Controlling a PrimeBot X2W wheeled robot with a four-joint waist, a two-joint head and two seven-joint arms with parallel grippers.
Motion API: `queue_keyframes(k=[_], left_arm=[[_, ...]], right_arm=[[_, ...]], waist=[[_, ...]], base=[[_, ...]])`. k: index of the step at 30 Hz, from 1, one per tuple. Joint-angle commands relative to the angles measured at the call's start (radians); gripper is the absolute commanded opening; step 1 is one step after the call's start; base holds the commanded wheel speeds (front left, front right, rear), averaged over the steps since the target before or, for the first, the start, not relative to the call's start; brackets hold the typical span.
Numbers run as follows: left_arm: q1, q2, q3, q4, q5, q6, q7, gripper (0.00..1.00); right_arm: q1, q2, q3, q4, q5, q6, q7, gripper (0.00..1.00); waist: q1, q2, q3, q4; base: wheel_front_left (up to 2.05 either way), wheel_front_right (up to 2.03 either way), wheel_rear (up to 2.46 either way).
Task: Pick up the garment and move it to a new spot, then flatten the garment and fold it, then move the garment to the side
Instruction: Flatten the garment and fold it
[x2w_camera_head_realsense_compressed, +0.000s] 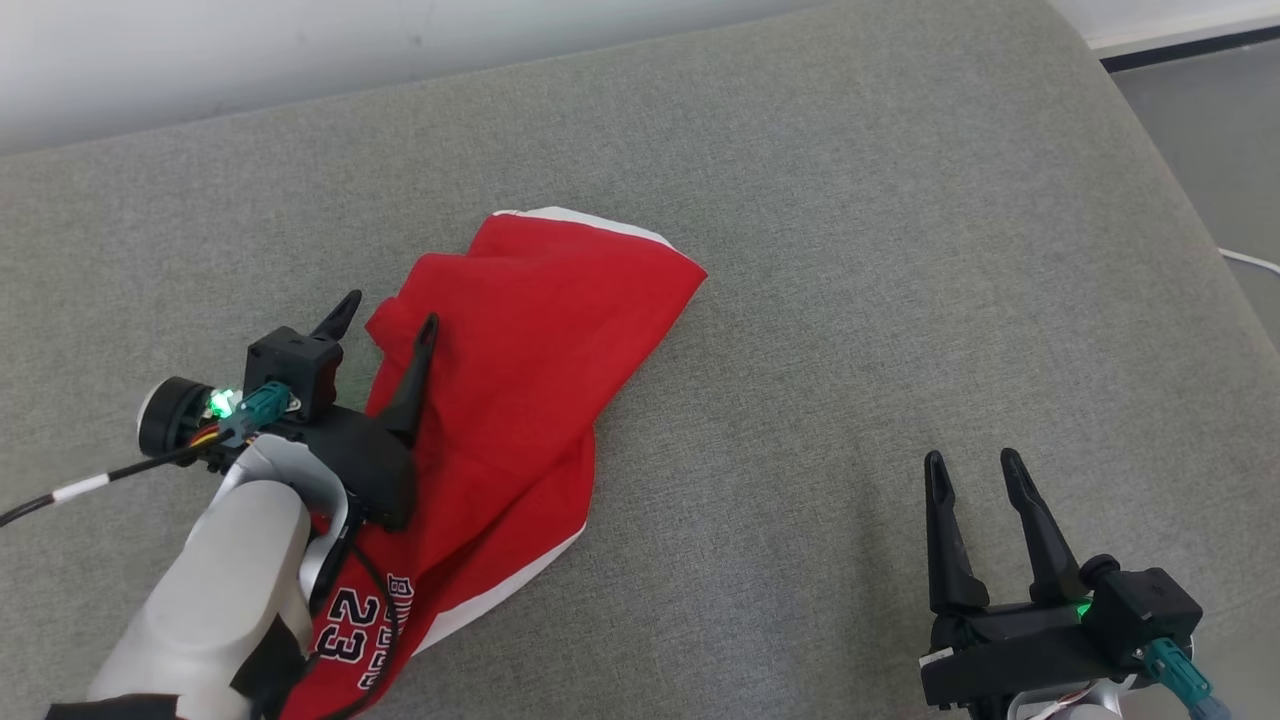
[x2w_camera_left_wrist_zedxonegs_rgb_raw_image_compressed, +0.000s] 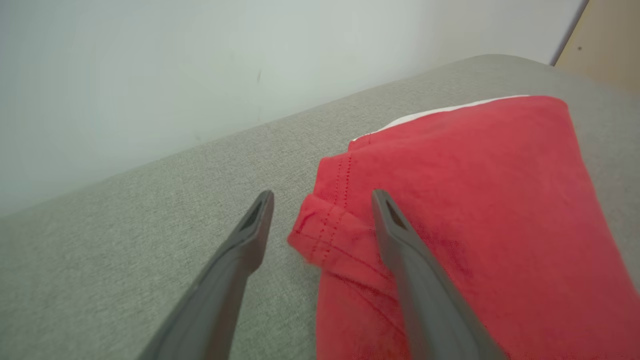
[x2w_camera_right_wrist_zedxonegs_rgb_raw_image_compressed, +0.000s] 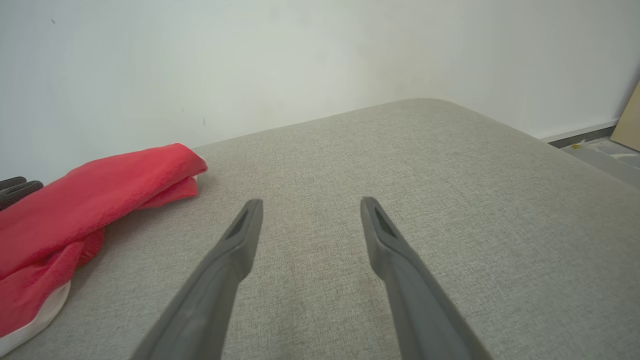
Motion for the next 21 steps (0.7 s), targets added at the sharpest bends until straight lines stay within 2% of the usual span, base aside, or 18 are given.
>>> queue_keyframes(k=[1, 2, 3, 4, 13, 17, 21], left_arm=[[-0.018, -0.006, -0.023, 0.03, -0.022, 0.002, 0.006, 1.0], [-0.025, -0.007, -0.032, 0.039, -0.035, 0.002, 0.004, 1.0], [-0.032, -0.006, -0.036, 0.05, -0.05, 0.002, 0.002, 0.39], [-0.035, -0.008, -0.043, 0.063, -0.058, 0.002, 0.002, 0.0], [-0.074, -0.03, -0.109, 0.098, -0.1, 0.002, -0.01, 0.0], [-0.114, -0.058, -0.14, 0.03, -0.092, 0.002, -0.016, 0.0], [-0.138, -0.083, -0.101, -0.105, -0.072, 0.003, -0.016, 0.0]], right_arm=[[-0.006, 0.003, -0.002, -0.002, 0.001, -0.002, 0.0, 1.0], [-0.006, 0.003, -0.004, -0.003, 0.001, -0.002, 0.0, 1.0], [-0.006, 0.003, -0.005, -0.004, 0.0, -0.002, 0.0, 1.0], [-0.005, 0.003, -0.007, -0.005, 0.0, -0.002, 0.0, 1.0], [-0.012, 0.003, -0.008, -0.012, -0.01, -0.002, 0.0, 1.0], [-0.001, 0.003, -0.021, -0.015, -0.013, -0.002, 0.0, 1.0], [0.012, 0.003, -0.031, -0.017, -0.02, -0.002, 0.0, 1.0]], waist=[[-0.0002, -0.0001, 0.003, -0.002], [-0.0002, -0.0001, 0.003, -0.001], [-0.0002, -0.0001, 0.003, 0.0], [-0.0002, -0.0001, 0.003, 0.002], [-0.0002, -0.0001, -0.007, 0.014], [-0.0002, -0.0001, -0.015, 0.026], [-0.0002, -0.0001, -0.023, 0.053]], base=[[0.0, 0.0, 0.0], [0.0, 0.0, 0.0], [0.0, 0.0, 0.0], [0.0, 0.0, 0.0], [0.0, 0.0, 0.0], [0.0, 0.0, 0.0], [0.0, 0.0, 0.0]])
